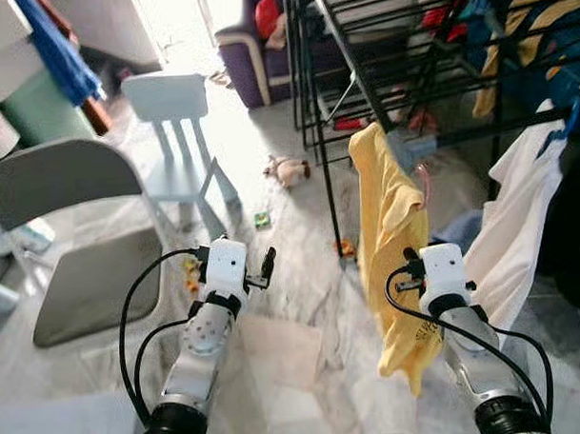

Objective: Hang hanger

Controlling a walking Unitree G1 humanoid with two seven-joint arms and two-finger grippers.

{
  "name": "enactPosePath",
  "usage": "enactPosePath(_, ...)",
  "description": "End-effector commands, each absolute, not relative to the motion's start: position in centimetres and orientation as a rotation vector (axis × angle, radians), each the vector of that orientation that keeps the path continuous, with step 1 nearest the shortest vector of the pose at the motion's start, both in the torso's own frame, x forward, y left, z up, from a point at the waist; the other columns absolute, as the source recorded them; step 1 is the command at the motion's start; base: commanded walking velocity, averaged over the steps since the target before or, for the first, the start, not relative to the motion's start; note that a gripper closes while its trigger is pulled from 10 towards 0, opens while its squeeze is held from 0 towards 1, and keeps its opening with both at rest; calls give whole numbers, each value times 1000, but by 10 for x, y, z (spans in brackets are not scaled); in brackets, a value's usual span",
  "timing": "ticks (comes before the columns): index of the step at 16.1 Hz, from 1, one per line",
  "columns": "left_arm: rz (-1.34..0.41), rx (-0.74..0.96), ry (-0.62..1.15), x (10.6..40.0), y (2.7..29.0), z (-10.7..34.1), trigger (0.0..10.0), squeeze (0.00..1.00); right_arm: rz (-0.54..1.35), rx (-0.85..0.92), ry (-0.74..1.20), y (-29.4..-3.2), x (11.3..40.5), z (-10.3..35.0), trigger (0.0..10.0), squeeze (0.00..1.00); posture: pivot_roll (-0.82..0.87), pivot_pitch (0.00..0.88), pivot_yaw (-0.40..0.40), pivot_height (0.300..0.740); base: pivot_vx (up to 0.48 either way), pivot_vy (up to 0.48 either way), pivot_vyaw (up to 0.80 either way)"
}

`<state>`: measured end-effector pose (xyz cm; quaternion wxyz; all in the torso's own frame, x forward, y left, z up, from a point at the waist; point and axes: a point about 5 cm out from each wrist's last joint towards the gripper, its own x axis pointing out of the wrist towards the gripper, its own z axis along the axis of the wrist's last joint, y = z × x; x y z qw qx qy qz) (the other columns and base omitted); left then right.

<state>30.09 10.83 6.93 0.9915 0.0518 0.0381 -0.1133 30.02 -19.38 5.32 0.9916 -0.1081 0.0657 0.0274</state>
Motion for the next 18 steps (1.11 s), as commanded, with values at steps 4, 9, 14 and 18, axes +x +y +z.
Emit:
enactPosePath(4,-201,119,79,302,115,68,10000,0,74,-216,62,-185,310,69,10000,0,-158,0,158,740,-244,0,0)
enactPosePath(9,-199,120,78,303,114,68,10000,0,66,-226,64,-187,312,70,10000,0,-160,0,158,740,-243,0,0)
enactPosePath(14,-197,120,78,303,114,67,10000,0,70,-227,63,-186,313,71,10000,0,-162,0,156,740,-245,0,0)
enactPosePath(18,-195,121,77,303,114,67,10000,0,77,-225,63,-185,314,71,10000,0,-161,0,154,740,-243,0,0)
